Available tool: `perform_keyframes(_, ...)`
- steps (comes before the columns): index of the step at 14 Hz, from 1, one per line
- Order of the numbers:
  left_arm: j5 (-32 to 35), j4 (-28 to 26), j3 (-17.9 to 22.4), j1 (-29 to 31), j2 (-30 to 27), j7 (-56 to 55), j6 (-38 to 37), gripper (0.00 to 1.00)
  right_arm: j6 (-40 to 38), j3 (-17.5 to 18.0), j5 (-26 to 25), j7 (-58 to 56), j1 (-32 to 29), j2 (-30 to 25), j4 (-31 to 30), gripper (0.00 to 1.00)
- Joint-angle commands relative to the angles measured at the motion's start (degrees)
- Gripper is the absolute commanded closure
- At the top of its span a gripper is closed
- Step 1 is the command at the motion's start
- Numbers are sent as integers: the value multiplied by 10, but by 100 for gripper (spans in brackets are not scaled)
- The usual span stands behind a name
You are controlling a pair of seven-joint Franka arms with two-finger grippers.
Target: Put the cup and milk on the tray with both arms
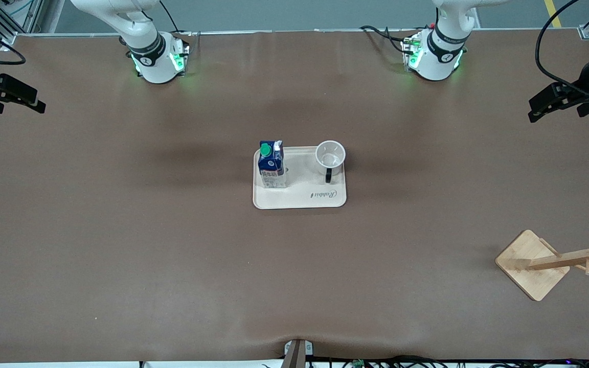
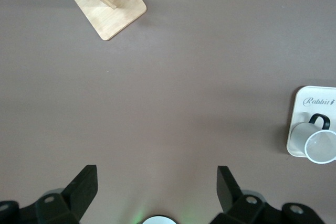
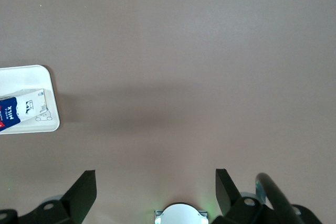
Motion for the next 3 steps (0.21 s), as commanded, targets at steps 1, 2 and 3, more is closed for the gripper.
perform_keyframes(1, -22, 8, -5, 0, 2, 9, -2, 0, -8, 2, 2, 0, -3, -2, 8, 0)
perform_keyframes(2, -23, 8, -5, 0, 1, 9, -3, 0, -8, 2, 2, 0, -3, -2, 13, 0)
perform_keyframes(3, -26, 8, -5, 1, 0, 10, -4, 0, -8, 2, 3, 0, -3, -2, 15, 0)
